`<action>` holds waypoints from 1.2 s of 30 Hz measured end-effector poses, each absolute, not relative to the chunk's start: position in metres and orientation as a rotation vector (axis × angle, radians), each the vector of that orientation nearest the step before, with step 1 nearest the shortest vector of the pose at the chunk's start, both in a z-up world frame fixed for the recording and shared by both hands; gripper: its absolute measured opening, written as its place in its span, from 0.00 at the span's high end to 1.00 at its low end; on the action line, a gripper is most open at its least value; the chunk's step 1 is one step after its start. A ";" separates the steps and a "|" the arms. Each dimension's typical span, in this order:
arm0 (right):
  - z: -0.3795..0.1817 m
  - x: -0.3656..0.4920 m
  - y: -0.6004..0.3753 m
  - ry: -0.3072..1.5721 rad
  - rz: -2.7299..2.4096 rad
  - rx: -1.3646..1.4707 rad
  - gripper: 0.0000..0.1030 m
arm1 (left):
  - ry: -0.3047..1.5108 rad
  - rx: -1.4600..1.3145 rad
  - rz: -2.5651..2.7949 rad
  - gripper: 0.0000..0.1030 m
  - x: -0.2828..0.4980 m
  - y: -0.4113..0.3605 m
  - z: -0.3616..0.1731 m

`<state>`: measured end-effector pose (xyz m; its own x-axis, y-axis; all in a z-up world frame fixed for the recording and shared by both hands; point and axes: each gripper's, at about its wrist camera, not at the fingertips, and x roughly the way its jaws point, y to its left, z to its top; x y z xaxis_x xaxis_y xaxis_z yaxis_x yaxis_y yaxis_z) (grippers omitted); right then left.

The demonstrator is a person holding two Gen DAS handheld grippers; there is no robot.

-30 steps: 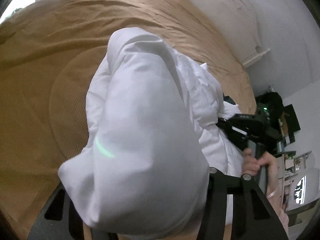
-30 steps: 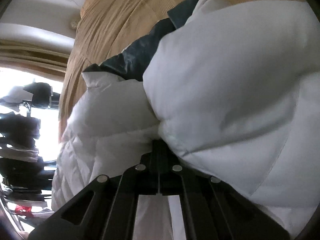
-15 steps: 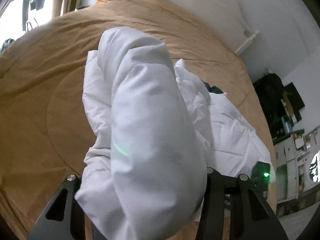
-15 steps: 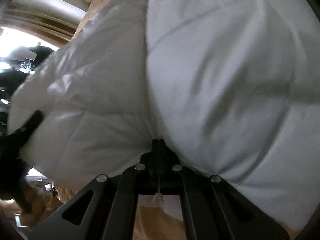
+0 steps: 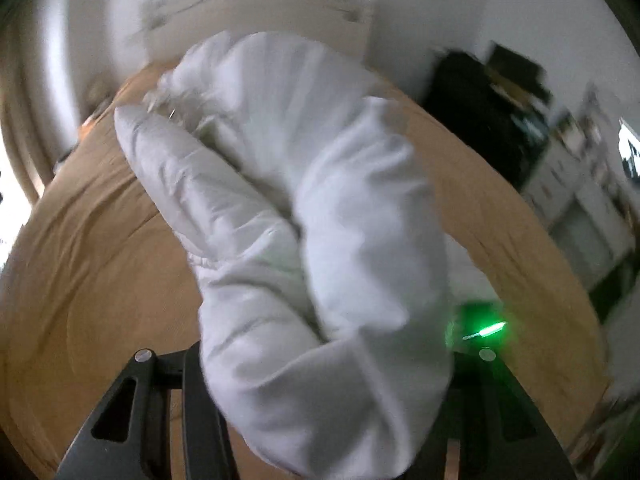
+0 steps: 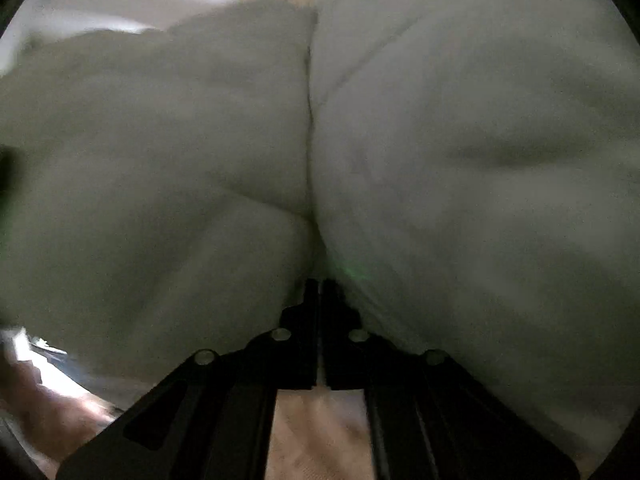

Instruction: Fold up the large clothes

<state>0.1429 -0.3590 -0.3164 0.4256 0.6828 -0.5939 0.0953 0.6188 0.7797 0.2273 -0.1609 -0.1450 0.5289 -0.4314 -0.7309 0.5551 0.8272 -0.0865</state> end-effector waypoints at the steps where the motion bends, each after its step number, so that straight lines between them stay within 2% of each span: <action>1: -0.305 0.130 -0.379 1.045 0.414 0.862 0.96 | 0.818 0.204 -0.606 0.53 0.220 -0.173 -0.145; 4: -0.268 0.084 -0.451 0.900 0.272 0.858 0.93 | 0.791 0.389 -0.656 0.53 0.190 -0.229 -0.165; 5: -0.261 0.071 -0.472 0.867 0.232 0.869 0.89 | 0.793 0.449 -0.673 0.52 0.179 -0.247 -0.176; 7: -0.245 0.044 -0.515 0.818 0.129 0.870 0.64 | 0.814 0.554 -0.705 0.50 0.164 -0.279 -0.204; 8: -0.239 0.036 -0.528 0.811 0.093 0.851 0.36 | 0.827 0.607 -0.721 0.46 0.156 -0.293 -0.220; 9: -0.229 0.025 -0.545 0.800 0.043 0.812 0.17 | 0.825 0.653 -0.730 0.43 0.148 -0.304 -0.232; 10: -0.223 0.022 -0.548 0.799 0.023 0.785 0.15 | 0.804 0.710 -0.732 0.40 0.138 -0.315 -0.244; 11: -0.217 0.022 -0.552 0.805 0.020 0.760 0.15 | 0.767 0.768 -0.728 0.37 0.126 -0.325 -0.254; 15: -0.183 0.049 -0.567 0.886 0.109 0.648 0.15 | 0.749 0.830 -0.718 0.36 0.101 -0.335 -0.272; 20: -0.156 0.149 -0.529 1.017 0.258 0.378 0.15 | 0.779 0.817 -0.729 0.34 0.097 -0.320 -0.274; 22: -0.163 0.188 -0.514 1.074 0.336 0.380 0.15 | 0.774 0.824 -0.731 0.33 0.094 -0.314 -0.273; 24: -0.187 0.212 -0.510 1.154 0.361 0.391 0.21 | 0.782 0.819 -0.741 0.31 0.090 -0.316 -0.267; 25: -0.202 0.222 -0.510 1.203 0.337 0.397 0.27 | 0.795 0.809 -0.751 0.28 0.095 -0.319 -0.266; 26: -0.218 0.233 -0.511 1.262 0.298 0.394 0.39 | 0.813 0.791 -0.774 0.27 0.098 -0.315 -0.260; 27: -0.245 0.244 -0.518 1.329 0.261 0.426 0.41 | 0.828 0.770 -0.815 0.26 0.097 -0.307 -0.253; 30: -0.278 0.240 -0.545 1.362 0.263 0.552 0.41 | 0.843 0.754 -0.925 0.25 0.086 -0.280 -0.232; 33: -0.285 0.232 -0.562 1.354 0.264 0.624 0.42 | 0.894 0.684 -0.997 0.25 0.086 -0.241 -0.203; 36: -0.289 0.235 -0.561 1.358 0.263 0.680 0.42 | 1.011 0.500 -1.080 0.25 0.108 -0.197 -0.167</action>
